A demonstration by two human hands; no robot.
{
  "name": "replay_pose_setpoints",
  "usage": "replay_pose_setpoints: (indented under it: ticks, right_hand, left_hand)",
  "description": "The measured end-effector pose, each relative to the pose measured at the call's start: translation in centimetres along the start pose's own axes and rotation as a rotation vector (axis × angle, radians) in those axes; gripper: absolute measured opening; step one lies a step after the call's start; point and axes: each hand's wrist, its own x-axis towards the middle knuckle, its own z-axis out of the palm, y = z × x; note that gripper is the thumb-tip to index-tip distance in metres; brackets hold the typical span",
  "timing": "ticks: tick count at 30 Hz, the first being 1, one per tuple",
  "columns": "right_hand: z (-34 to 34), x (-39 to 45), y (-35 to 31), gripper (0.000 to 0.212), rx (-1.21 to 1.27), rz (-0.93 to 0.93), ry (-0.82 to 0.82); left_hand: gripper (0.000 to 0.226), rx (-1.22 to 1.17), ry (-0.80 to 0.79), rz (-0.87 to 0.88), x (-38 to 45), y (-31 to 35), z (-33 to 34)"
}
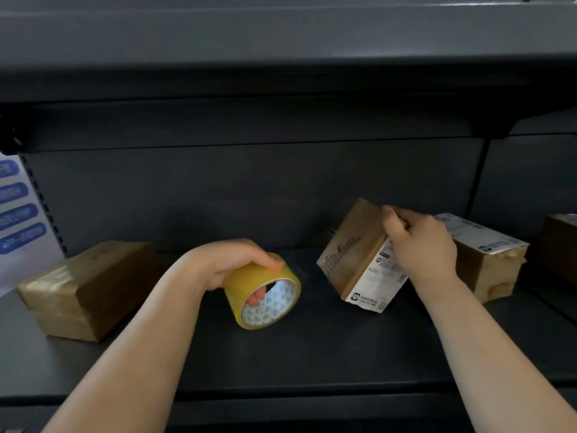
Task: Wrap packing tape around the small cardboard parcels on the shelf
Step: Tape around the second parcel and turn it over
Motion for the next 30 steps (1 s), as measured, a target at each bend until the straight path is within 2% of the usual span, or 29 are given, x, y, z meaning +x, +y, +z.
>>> replay_pose_setpoints:
  ticks: [6, 9, 12, 15, 17, 19, 21, 25, 27, 29, 30]
  right_hand:
    - [-0.5, 0.4, 1.1, 0.039, 0.152, 0.146, -0.012]
    - [-0.8, 0.4, 2.8, 0.024, -0.034, 0.166, -0.063]
    - [-0.4, -0.6, 4.1, 0.05, 0.03, 0.011, -0.2]
    - [-0.1, -0.9, 3.0, 0.066, -0.012, -0.324, -0.373]
    - [0.0, -0.3, 2.1, 0.067, -0.052, -0.471, -0.532]
    - [0.0, 0.3, 1.8, 0.061, -0.068, -0.468, -0.696]
    - [0.1, 0.7, 1.8, 0.056, -0.075, -0.449, -0.772]
    - [-0.1, 0.7, 1.3, 0.051, -0.055, -0.393, -0.792]
    - [-0.3, 0.7, 0.4, 0.039, -0.069, -0.32, -0.767]
    - [-0.1, 0.4, -1.6, 0.022, -0.197, -0.292, -0.665]
    - [0.3, 0.1, -2.7, 0.03, -0.32, -0.306, -0.588]
  left_hand:
    - [0.028, 0.09, -0.006, -0.026, 1.2, 1.5, 1.1]
    - [0.027, 0.133, -0.026, -0.002, 1.4, 2.2, 1.4]
    - [0.016, 0.169, 0.001, -0.014, 1.2, 2.1, 1.2]
    - [0.016, 0.206, 0.008, -0.028, 0.8, 1.6, 0.4]
    - [0.016, 0.207, 0.016, -0.04, 0.6, 1.2, -0.3]
    - [0.019, 0.171, 0.009, -0.036, 0.4, 0.7, -1.4]
    - [0.03, 0.147, -0.021, -0.021, 0.3, 0.0, -2.6]
    - [0.03, 0.103, -0.029, -0.033, 0.1, -1.3, -3.7]
    - [0.035, 0.127, -0.077, -0.031, 0.2, -1.6, -3.6]
    - [0.032, 0.132, -0.074, -0.029, 0.4, -1.7, -3.5]
    - [0.031, 0.134, -0.057, -0.034, 0.4, -1.7, -3.4]
